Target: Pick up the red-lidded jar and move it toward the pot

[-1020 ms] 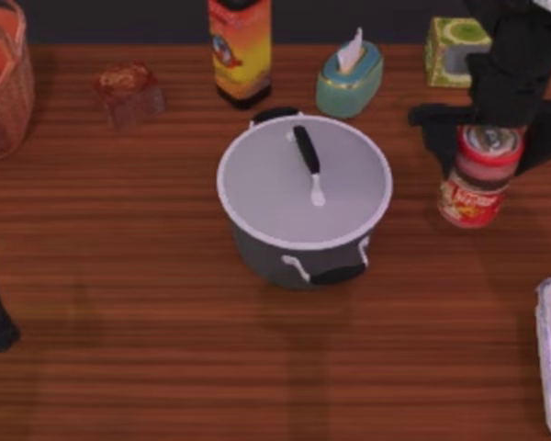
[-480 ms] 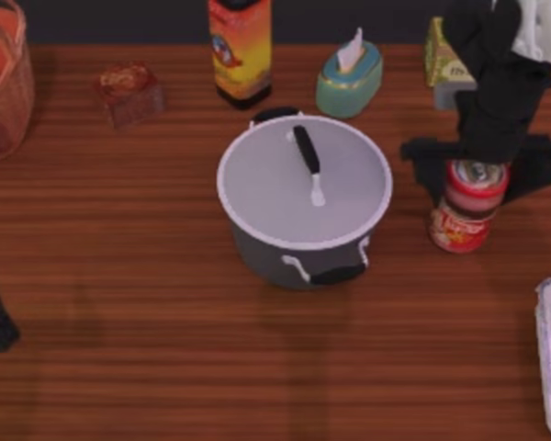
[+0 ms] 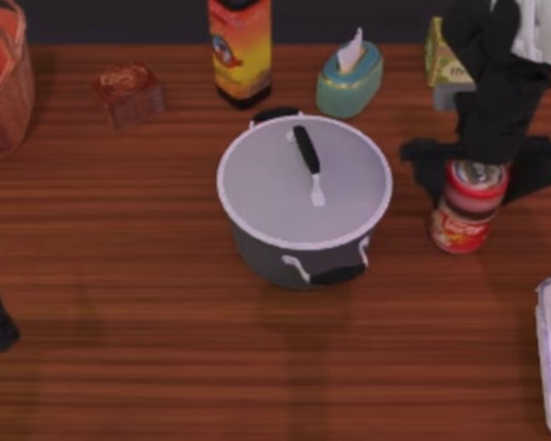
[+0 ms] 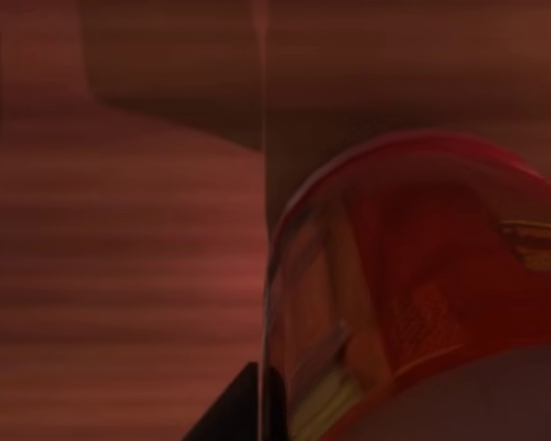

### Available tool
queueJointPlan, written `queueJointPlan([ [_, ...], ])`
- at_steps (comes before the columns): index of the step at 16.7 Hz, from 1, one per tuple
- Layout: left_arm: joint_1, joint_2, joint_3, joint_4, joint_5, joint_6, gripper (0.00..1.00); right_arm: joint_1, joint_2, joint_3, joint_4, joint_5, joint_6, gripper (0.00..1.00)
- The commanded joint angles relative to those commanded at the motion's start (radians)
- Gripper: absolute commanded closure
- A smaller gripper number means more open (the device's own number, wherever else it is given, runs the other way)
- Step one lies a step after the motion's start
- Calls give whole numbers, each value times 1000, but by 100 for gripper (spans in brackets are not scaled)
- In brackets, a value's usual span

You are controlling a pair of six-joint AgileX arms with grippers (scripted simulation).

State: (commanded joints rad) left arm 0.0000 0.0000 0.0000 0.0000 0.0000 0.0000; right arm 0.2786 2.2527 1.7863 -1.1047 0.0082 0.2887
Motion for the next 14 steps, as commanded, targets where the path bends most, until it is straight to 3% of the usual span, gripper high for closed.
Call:
queueJointPlan([
  [8, 0, 0, 0, 0, 0, 0, 0, 0, 0, 0, 0, 0, 0, 2],
  [14, 0, 0, 0, 0, 0, 0, 0, 0, 0, 0, 0, 0, 0, 0],
])
